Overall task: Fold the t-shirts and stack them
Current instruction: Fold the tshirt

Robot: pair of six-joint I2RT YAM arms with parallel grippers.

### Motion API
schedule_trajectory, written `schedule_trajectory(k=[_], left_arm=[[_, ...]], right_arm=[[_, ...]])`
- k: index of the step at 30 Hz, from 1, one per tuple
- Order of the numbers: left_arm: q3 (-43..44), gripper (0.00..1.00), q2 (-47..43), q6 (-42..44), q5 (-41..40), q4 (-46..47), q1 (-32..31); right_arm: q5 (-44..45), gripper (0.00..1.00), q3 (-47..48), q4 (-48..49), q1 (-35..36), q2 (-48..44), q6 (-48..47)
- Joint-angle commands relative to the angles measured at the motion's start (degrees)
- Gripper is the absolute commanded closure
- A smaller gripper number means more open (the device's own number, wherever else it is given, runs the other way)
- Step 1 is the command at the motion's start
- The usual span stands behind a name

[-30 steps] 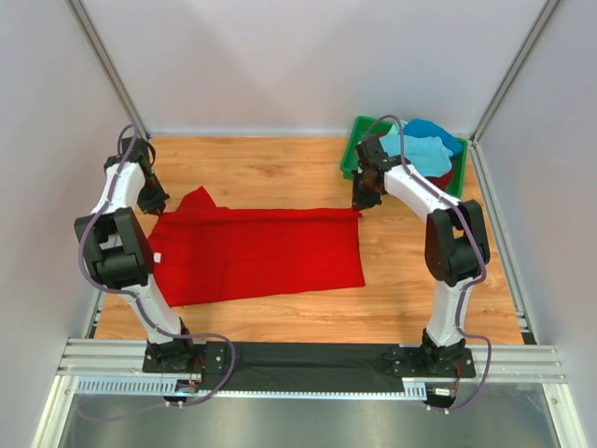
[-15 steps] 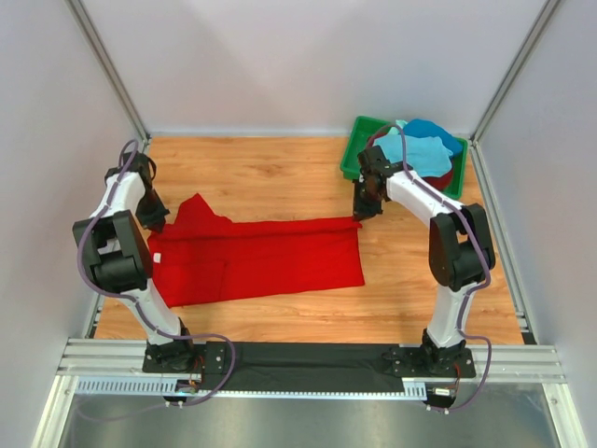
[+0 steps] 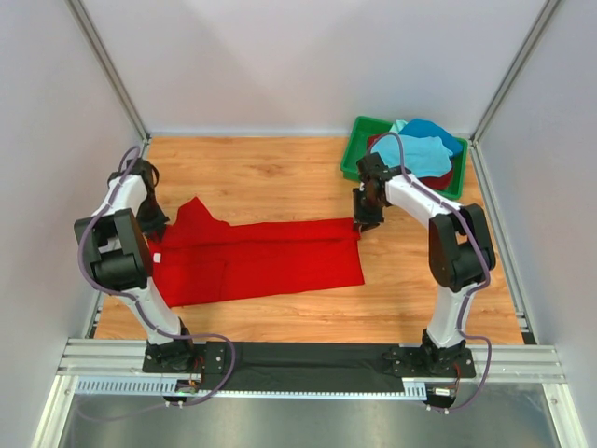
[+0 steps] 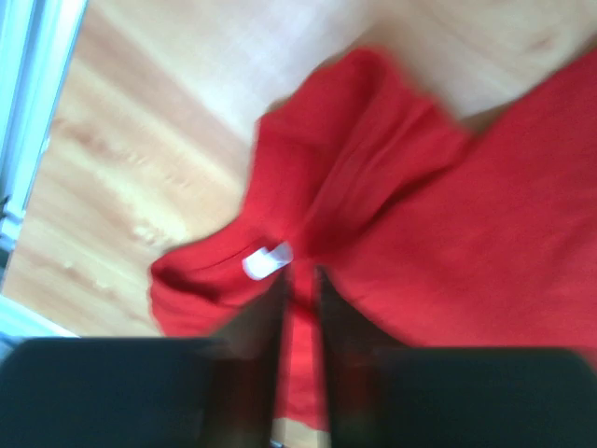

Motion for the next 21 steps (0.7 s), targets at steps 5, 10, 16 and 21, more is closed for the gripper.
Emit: schedule_trajectory(k=[5, 10, 16, 21], left_arm=[[-6.9, 0.45, -12.1, -7.4, -2.4, -1.4, -0.7], [-7.4, 0.40, -13.9, -4.8, 5.5, 8.0, -3.4], [3.7, 0.39, 0.2, -1.7, 7.3, 13.4, -8.5], [16.1, 0.37, 11.7, -0.1, 0.0, 12.7, -10.8]], right_arm=[[-2.1, 0.45, -2.0, 7.1, 1.6, -8.8, -1.6], [-5.9, 0.43, 8.9, 5.8, 1.7, 0.2, -0.8], [-8.0, 0.43, 21.5, 1.7, 1.7, 9.1, -1.9], [-9.2, 0.44, 22.2, 1.8, 1.7, 10.2, -1.4]])
